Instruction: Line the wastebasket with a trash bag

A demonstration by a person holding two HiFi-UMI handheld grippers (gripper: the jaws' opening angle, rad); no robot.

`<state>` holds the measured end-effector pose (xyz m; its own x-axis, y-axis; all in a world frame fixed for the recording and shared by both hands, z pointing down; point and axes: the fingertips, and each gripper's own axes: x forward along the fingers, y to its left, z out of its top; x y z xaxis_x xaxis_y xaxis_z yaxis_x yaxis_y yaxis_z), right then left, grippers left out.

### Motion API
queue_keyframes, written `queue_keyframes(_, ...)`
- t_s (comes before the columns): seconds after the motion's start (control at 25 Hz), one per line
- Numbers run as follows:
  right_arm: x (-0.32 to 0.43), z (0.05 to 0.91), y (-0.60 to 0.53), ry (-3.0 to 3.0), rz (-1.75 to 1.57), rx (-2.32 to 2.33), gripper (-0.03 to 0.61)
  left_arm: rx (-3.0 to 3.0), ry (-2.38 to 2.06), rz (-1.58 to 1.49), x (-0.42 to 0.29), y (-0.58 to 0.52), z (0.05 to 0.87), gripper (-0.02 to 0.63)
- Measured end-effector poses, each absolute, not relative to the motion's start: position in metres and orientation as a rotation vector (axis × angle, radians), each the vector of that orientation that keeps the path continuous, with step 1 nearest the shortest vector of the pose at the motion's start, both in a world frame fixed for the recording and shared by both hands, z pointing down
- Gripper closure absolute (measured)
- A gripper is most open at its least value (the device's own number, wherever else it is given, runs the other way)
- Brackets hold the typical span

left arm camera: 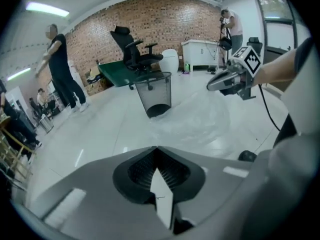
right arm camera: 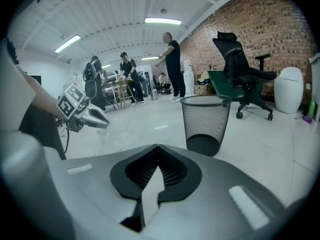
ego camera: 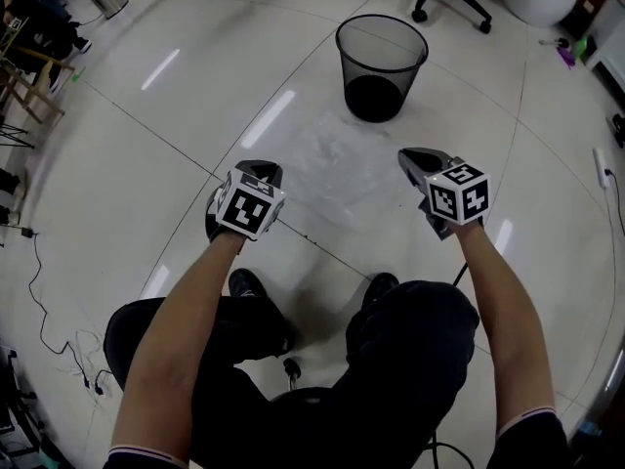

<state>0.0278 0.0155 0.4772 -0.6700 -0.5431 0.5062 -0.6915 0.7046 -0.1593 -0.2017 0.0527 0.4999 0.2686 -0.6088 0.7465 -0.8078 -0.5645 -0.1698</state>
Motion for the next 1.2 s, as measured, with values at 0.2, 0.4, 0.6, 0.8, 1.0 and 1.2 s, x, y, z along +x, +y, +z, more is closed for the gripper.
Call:
queue_keyframes(0.2, 0.024, 0.406, 0.013, -2.575, 0.371, 1.028, 0.577, 2.368, -1.355, 1.197, -0.216, 0.039, 0.425, 0.603)
queue_keyframes(0.4, 0.033, 0.344, 0.015, -2.63, 0.273, 1.13, 0.577, 2.446, -1.44, 1.098, -0.209, 0.031, 0.356, 0.603)
queue_keyframes(0.6, 0.048, 0.288, 0.021, -2.643, 0.182, 1.217, 0.577, 2.531, -1.479, 0.968, -0.185, 0.036, 0.301, 0.603)
queue_keyframes(0.8, 0.064, 0.235, 0.033, -2.647, 0.096, 1.289, 0.577, 2.626, -1.473, 0.813, -0.157, 0.043, 0.242, 0.603)
queue_keyframes(1.0, 0.078, 0.2, 0.05, -2.63, 0.009, 1.353, 0.577, 2.683, -1.477, 0.69, -0.145, 0.051, 0.2, 0.603)
queue_keyframes(1.2, 0.089, 0.174, 0.059, -2.614, -0.039, 1.409, 0.577, 2.718, -1.479, 0.603, -0.139, 0.05, 0.175, 0.603)
